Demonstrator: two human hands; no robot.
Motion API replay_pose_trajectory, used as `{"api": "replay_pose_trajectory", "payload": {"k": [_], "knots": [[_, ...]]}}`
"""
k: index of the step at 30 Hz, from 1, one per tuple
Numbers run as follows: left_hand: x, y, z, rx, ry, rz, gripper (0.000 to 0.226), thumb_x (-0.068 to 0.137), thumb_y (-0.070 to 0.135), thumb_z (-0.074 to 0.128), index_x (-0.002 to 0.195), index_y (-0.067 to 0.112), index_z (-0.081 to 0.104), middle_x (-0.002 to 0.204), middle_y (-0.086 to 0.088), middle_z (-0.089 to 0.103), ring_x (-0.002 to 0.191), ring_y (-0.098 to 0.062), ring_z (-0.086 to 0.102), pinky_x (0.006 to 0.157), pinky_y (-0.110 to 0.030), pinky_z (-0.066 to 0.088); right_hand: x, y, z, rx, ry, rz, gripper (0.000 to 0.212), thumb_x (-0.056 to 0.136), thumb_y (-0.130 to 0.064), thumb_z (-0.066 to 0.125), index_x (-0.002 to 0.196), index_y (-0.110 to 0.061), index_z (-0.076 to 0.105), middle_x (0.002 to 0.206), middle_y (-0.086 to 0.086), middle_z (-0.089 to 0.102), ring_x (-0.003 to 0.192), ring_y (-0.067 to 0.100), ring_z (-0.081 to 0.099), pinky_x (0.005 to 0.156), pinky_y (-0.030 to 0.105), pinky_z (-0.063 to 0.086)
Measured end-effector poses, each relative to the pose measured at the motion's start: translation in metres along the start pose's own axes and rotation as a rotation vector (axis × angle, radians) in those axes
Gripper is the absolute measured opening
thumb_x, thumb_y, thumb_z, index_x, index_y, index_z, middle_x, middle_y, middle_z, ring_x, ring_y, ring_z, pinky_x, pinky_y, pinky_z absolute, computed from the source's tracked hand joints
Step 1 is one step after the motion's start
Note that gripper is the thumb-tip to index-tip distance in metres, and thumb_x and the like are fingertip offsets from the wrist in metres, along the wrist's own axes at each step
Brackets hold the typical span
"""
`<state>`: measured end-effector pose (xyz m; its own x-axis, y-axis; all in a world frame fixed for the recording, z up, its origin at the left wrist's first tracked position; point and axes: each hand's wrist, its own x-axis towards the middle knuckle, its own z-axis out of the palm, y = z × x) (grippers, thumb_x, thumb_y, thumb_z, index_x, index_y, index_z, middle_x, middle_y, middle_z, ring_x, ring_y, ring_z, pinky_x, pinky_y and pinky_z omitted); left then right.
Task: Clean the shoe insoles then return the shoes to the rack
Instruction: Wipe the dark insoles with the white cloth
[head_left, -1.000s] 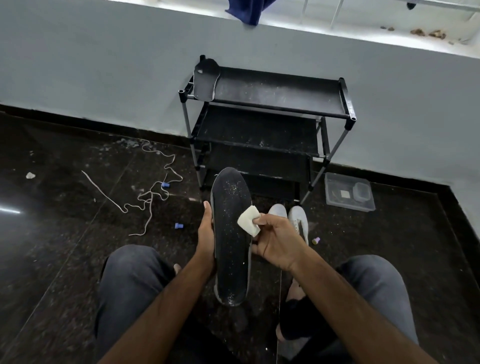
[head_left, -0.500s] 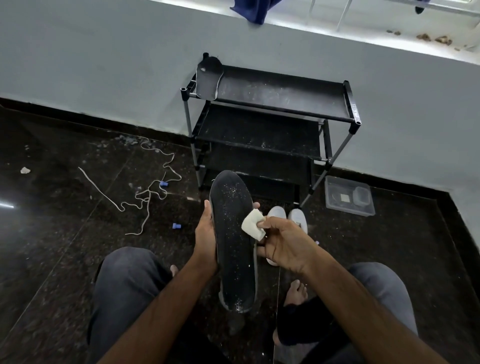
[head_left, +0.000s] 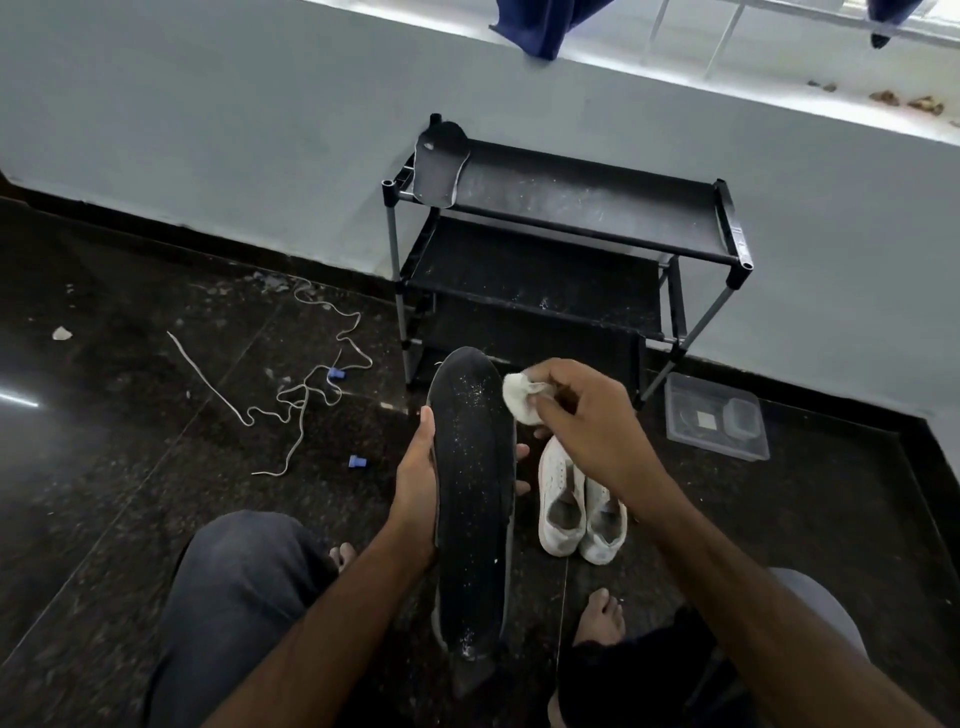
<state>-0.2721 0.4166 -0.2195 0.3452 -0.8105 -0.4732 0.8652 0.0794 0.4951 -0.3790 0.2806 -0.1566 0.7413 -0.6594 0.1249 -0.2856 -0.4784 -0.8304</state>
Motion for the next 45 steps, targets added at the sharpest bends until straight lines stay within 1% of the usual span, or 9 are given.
{"api": "replay_pose_trajectory", "payload": {"k": [4,10,15,22,30,33,36,42,45], "knots": [[0.002,0.005,-0.003,0.052,0.011,0.050,0.075,0.104,0.059,0.021,0.115,0.005,0.072,0.118,-0.026,0.071,0.100,-0.038,0.073,0.081,-0.055,0.059,0.008,0.010,0.019,-0.338,-0.106,-0.416,0.027,0.095,-0.003,0.057,0.115,-0.012,0.073,0.108,-0.003,0.059,0.093,0.010,0.060,0.076,0.033,0.056],[0.005,0.008,-0.007,0.141,0.070,0.079,0.070,0.104,0.058,0.026,0.115,0.009,0.075,0.118,-0.021,0.072,0.102,-0.034,0.073,0.092,-0.055,0.057,0.018,0.022,0.028,-0.644,-0.352,-0.621,0.028,0.100,-0.017,0.056,0.126,-0.018,0.065,0.119,-0.001,0.054,0.103,0.013,0.051,0.072,0.032,0.056],[0.005,0.011,-0.009,0.318,0.089,0.124,0.075,0.106,0.055,0.018,0.118,0.001,0.069,0.098,-0.028,0.074,0.067,-0.033,0.072,0.059,-0.039,0.062,0.036,0.012,0.027,-0.761,-0.536,-0.760,0.028,0.088,-0.013,0.067,0.114,-0.020,0.069,0.108,-0.003,0.057,0.099,0.013,0.052,0.067,0.031,0.054],[0.005,0.017,-0.013,0.218,0.050,0.072,0.085,0.102,0.062,0.018,0.114,-0.004,0.070,0.095,-0.032,0.071,0.059,-0.037,0.067,0.058,-0.037,0.060,0.099,0.021,-0.012,-0.534,-0.034,-0.358,0.018,0.091,-0.005,0.068,0.106,-0.011,0.075,0.104,0.000,0.066,0.091,0.008,0.062,0.082,0.026,0.054],[0.000,0.019,-0.010,0.249,0.097,0.122,0.078,0.105,0.058,0.019,0.118,0.000,0.070,0.101,-0.031,0.072,0.066,-0.033,0.072,0.054,-0.036,0.059,0.060,0.012,0.028,-0.782,-0.538,-0.831,0.019,0.093,-0.018,0.063,0.110,-0.023,0.071,0.102,-0.005,0.060,0.093,0.010,0.055,0.078,0.023,0.046],[0.000,0.019,-0.011,0.217,0.102,0.091,0.082,0.104,0.061,0.019,0.106,0.002,0.077,0.100,-0.032,0.072,0.062,-0.035,0.070,0.055,-0.036,0.059,0.086,0.027,0.020,-0.858,-0.356,-0.610,0.019,0.095,-0.016,0.058,0.106,-0.019,0.073,0.099,-0.002,0.059,0.094,0.014,0.058,0.079,0.030,0.050],[-0.001,0.023,-0.013,0.214,0.089,0.072,0.081,0.104,0.061,0.019,0.107,0.003,0.076,0.100,-0.030,0.073,0.059,-0.035,0.070,0.056,-0.035,0.058,0.100,0.023,0.007,-0.543,-0.061,-0.323,0.018,0.092,-0.008,0.065,0.103,-0.016,0.076,0.099,-0.003,0.064,0.089,0.009,0.061,0.080,0.026,0.053],[-0.003,0.022,-0.009,0.193,0.069,0.112,0.076,0.105,0.058,0.022,0.106,0.003,0.076,0.095,-0.030,0.072,0.060,-0.034,0.068,0.055,-0.037,0.059,0.074,-0.010,0.030,-0.577,-0.590,-0.520,0.014,0.092,-0.020,0.067,0.103,-0.025,0.074,0.101,-0.013,0.061,0.088,0.002,0.059,0.079,0.020,0.049],[-0.002,0.020,-0.013,0.186,0.055,0.113,0.079,0.104,0.059,0.023,0.104,0.003,0.078,0.094,-0.031,0.071,0.061,-0.036,0.066,0.059,-0.038,0.057,0.107,0.005,0.028,-0.661,-0.258,-0.433,0.010,0.090,-0.014,0.066,0.095,-0.017,0.074,0.093,-0.006,0.059,0.080,0.010,0.059,0.072,0.031,0.053]]}}
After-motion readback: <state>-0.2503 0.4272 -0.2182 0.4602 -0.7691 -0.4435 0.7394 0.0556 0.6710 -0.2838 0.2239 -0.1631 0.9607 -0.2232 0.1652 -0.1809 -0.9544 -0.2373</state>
